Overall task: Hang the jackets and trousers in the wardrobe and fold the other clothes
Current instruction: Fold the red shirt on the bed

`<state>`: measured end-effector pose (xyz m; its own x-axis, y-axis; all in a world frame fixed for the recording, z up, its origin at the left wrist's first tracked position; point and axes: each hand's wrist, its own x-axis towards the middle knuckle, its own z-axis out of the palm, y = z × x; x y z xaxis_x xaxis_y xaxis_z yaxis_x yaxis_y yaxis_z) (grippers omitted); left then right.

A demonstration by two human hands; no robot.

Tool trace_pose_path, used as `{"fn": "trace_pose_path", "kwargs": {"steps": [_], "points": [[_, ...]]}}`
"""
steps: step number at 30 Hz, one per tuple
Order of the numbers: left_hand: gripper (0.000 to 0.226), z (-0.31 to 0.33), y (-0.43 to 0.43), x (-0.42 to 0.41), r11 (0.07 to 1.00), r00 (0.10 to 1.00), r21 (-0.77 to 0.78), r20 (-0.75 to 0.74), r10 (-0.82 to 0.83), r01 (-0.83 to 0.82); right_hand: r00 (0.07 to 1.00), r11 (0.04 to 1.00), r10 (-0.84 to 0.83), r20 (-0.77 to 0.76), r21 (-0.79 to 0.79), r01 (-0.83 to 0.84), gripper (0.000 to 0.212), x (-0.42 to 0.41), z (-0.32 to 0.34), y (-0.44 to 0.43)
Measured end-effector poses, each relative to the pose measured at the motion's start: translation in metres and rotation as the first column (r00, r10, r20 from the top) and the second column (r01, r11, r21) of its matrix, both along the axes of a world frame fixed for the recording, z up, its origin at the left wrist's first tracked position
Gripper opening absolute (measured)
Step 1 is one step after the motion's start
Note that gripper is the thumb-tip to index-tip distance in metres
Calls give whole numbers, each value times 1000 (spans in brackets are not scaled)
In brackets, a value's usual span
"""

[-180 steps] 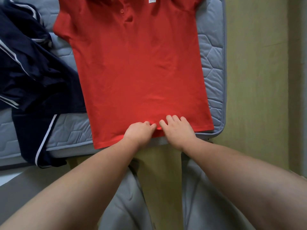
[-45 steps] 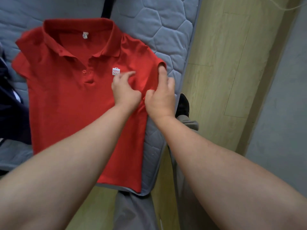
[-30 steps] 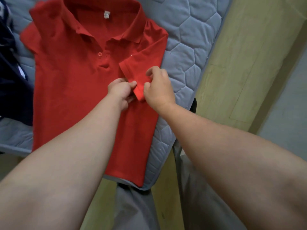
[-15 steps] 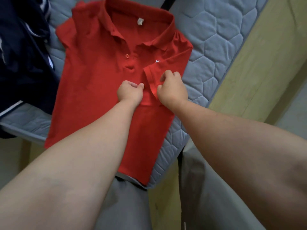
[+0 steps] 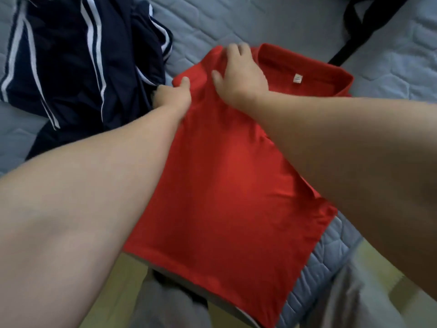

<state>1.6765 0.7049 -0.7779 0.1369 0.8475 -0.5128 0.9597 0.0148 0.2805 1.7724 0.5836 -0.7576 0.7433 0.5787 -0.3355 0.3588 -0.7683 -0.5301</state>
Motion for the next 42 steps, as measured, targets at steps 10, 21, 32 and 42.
{"fn": "trace_pose_path", "kwargs": {"steps": [10, 21, 32, 42], "points": [[23, -15, 40, -11, 878, 875, -437, 327, 357, -195, 999, 928, -24, -32, -372, 10, 42, 39, -19, 74], [22, 17, 26, -24, 785, 701, -531, 425, 573, -319, 995, 998, -18, -94, 54, 23, 12, 44, 8, 84], [21, 20, -11, -56, 984, 793, -153, 586, 168, -95, 995, 969, 83, -62, 238, -66, 26, 17, 47, 49], [19, 22, -54, -101, 838, 778, 131, 319, -542, 530, 984, 934, -148, -100, 314, 172, 18, -69, 25, -45]]}}
